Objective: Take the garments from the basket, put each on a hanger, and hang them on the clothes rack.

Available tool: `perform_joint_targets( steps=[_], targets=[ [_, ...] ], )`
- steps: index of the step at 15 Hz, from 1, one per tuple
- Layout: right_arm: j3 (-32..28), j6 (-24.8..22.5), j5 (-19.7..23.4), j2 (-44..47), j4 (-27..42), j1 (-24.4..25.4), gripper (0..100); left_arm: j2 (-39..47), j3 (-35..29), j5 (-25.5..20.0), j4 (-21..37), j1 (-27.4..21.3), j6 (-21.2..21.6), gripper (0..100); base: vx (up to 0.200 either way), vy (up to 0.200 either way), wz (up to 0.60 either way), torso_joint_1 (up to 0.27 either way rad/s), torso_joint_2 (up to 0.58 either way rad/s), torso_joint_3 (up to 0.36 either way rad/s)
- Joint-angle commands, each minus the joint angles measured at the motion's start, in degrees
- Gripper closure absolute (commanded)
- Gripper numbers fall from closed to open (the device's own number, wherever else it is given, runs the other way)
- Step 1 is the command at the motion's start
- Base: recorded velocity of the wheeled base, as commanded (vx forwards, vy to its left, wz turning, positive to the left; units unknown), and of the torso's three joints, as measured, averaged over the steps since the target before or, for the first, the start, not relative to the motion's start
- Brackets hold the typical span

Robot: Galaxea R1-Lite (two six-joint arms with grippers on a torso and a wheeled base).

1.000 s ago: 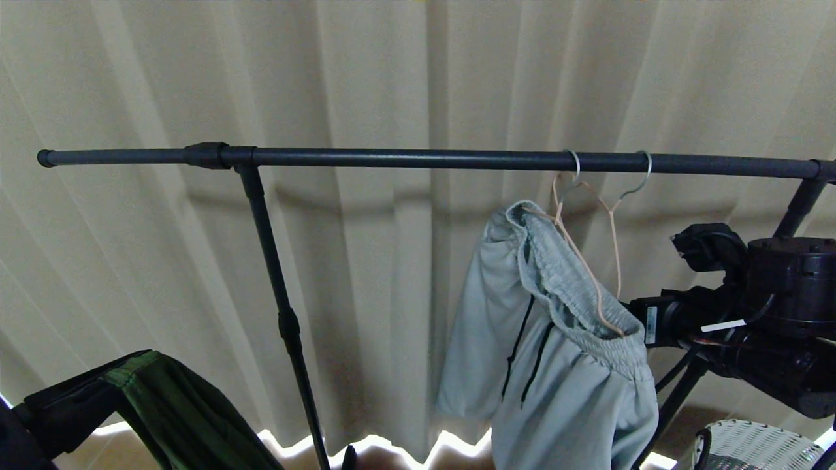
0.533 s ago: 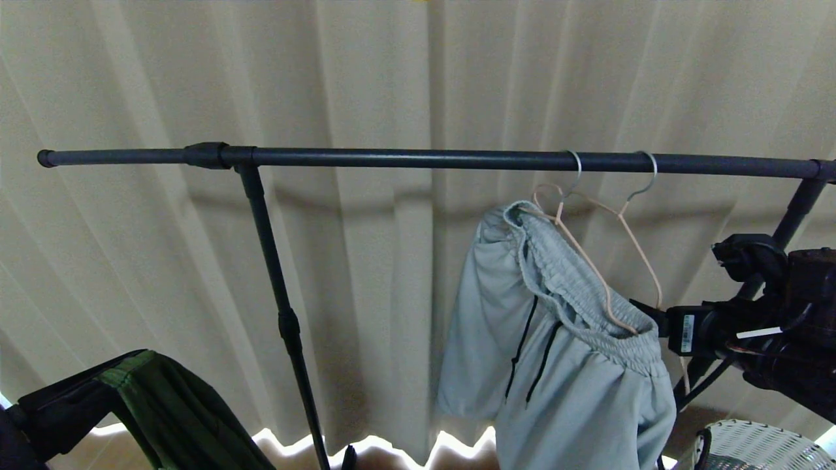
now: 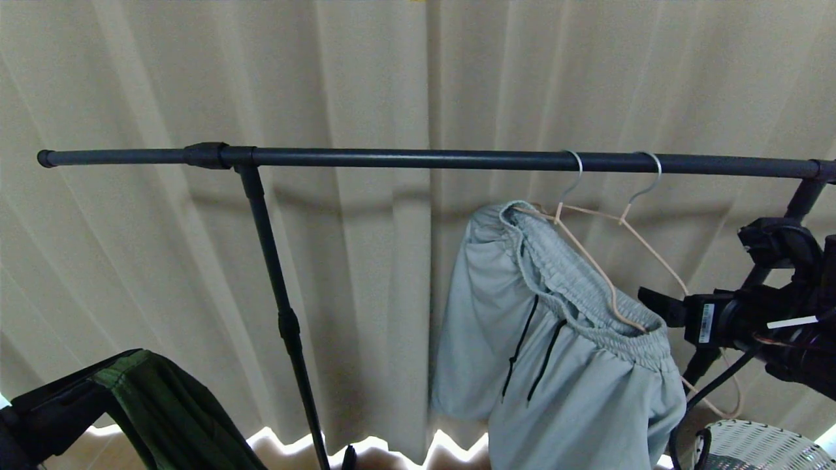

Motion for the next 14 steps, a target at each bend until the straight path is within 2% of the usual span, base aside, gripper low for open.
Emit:
perform_joint_targets(
  steps=[1, 3, 7, 10, 14],
  targets=[
    [-5.6, 0.1, 2.1, -2.2, 5.3, 0.0, 0, 0.0, 0.0, 0.0, 0.0, 0.0, 0.0, 100, 0.0, 0.0, 0.0, 0.0, 0.0, 0.0],
    [-11.7, 0.1, 5.0, -1.8, 12.9, 0.0, 0, -0.5, -0.1, 0.0, 0.0, 0.0, 0.0, 100, 0.0, 0.0, 0.0, 0.0, 0.0, 0.0],
    [-17.0, -1.2, 5.1, -0.3, 20.9, 0.0, 0, -0.6, -0.2, 0.0, 0.0, 0.0, 0.0, 100, 0.0, 0.0, 0.0, 0.0, 0.0, 0.0],
    [-18.5, -3.7, 5.8, 0.0, 25.3, 0.0, 0, -0.7, -0.2, 0.0, 0.0, 0.0, 0.0, 100, 0.0, 0.0, 0.0, 0.0, 0.0, 0.0],
    [-17.0, -4.6, 9.0, 3.3, 25.1, -0.1, 0, -1.6, -0.2, -0.1, 0.0, 0.0, 0.0, 100, 0.0, 0.0, 0.0, 0.0, 0.0, 0.0]
  ],
)
